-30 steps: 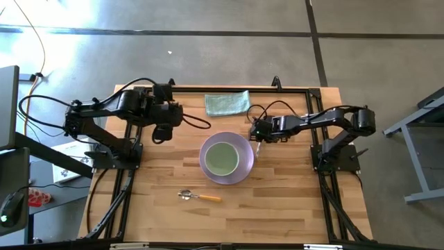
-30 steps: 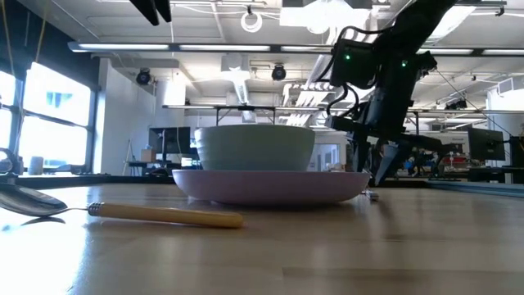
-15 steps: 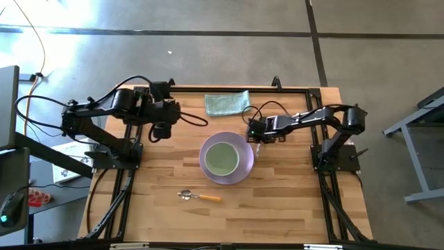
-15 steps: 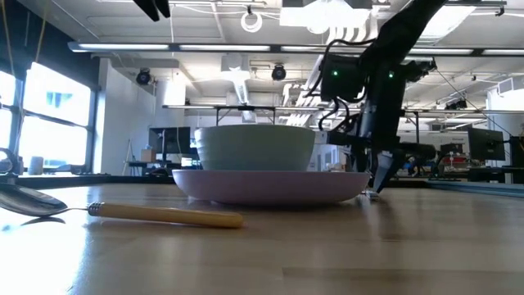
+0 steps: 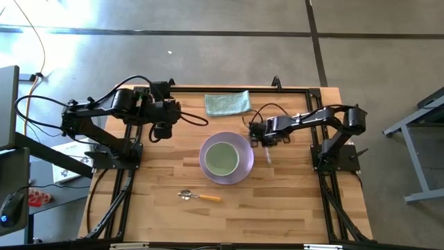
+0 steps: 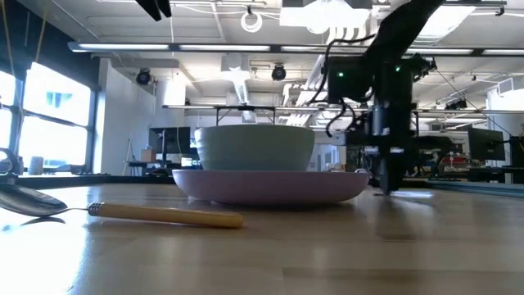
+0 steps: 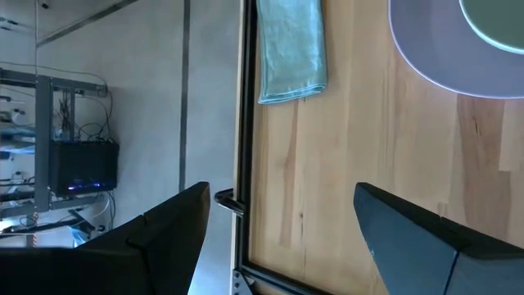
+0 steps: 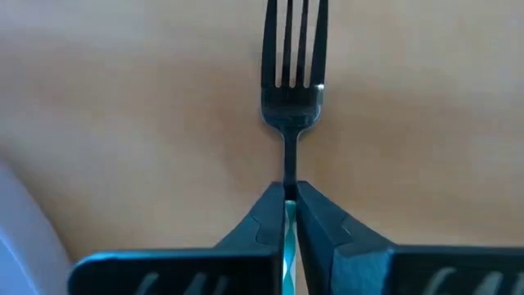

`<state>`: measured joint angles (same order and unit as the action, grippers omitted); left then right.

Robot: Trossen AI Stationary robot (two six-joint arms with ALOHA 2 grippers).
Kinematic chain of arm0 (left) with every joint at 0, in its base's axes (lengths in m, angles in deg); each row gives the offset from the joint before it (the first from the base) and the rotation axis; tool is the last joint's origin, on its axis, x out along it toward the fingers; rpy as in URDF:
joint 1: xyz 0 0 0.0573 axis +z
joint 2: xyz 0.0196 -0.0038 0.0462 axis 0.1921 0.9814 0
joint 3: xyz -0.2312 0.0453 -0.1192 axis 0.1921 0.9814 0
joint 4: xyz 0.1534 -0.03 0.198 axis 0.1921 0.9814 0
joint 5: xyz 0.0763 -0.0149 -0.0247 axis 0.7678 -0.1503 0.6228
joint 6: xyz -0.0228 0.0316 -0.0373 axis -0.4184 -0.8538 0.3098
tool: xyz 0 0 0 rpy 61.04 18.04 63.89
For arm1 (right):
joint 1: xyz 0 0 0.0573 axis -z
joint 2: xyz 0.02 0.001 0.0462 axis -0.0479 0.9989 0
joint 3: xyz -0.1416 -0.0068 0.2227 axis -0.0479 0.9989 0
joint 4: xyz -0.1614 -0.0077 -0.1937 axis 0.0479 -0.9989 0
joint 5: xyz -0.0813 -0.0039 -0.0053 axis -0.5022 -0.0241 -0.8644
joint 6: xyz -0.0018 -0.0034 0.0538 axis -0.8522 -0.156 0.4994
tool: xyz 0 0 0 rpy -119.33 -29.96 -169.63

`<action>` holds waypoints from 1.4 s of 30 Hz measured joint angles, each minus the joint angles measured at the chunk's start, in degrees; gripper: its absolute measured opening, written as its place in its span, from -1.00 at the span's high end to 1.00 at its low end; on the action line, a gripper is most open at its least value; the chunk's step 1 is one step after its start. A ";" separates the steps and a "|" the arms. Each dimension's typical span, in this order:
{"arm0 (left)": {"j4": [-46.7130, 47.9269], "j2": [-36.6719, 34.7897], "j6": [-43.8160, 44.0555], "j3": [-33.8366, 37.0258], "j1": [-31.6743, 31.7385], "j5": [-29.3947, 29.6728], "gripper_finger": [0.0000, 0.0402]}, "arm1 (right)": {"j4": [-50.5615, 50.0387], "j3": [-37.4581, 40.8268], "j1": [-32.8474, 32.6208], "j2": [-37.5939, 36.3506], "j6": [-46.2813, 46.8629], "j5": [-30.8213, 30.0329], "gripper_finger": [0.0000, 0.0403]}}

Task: Set table place
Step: Put the green pattern fork to the right of the purple plate

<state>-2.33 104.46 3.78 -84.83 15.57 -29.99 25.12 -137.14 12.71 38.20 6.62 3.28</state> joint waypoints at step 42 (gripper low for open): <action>0.04 0.04 0.77 0.01 0.00 -0.68 -0.45 | 1.72 -1.36 -16.71 1.21 20.80 -6.32 0.97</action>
<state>-2.29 104.50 4.55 -84.82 15.57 -30.67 26.84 -138.49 -4.00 39.41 27.42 -3.03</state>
